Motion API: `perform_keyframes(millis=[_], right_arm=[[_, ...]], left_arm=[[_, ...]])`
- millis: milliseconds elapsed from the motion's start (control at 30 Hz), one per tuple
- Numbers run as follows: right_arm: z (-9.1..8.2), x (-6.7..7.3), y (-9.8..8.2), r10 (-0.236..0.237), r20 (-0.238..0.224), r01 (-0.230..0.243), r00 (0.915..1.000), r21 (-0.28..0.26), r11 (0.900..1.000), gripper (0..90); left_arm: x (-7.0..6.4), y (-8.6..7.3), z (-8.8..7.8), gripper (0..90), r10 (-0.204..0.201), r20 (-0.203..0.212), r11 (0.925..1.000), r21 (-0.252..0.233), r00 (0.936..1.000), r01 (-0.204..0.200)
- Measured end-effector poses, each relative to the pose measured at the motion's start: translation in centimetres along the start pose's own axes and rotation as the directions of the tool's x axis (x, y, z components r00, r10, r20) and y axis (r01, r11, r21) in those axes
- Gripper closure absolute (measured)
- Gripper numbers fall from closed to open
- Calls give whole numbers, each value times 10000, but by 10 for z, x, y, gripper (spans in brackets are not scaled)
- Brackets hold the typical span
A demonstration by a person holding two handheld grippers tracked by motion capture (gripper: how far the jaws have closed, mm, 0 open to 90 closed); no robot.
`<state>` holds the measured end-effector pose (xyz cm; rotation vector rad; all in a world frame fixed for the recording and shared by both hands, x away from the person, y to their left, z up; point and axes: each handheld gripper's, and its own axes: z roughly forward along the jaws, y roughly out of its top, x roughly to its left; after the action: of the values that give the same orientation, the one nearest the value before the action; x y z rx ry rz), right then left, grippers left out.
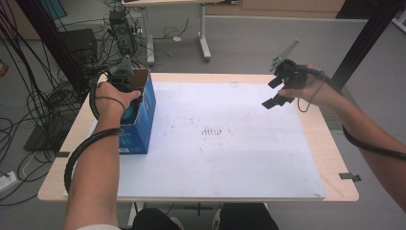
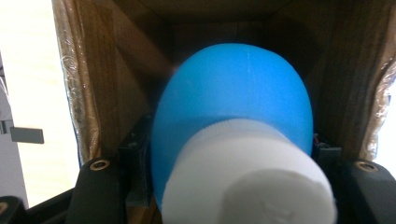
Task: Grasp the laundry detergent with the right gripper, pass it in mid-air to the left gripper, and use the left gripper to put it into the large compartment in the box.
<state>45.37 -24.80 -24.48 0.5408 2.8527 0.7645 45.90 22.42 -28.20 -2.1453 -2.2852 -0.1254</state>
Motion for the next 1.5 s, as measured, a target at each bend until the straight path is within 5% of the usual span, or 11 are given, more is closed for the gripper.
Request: perform_keyframes(millis=[1500], right_arm=[[-5, 0, 1, -84, 259, 80, 9996, 178, 9998, 83]], left_arm=[[5, 2, 2, 362, -62, 175, 10000, -48, 9998, 62]])
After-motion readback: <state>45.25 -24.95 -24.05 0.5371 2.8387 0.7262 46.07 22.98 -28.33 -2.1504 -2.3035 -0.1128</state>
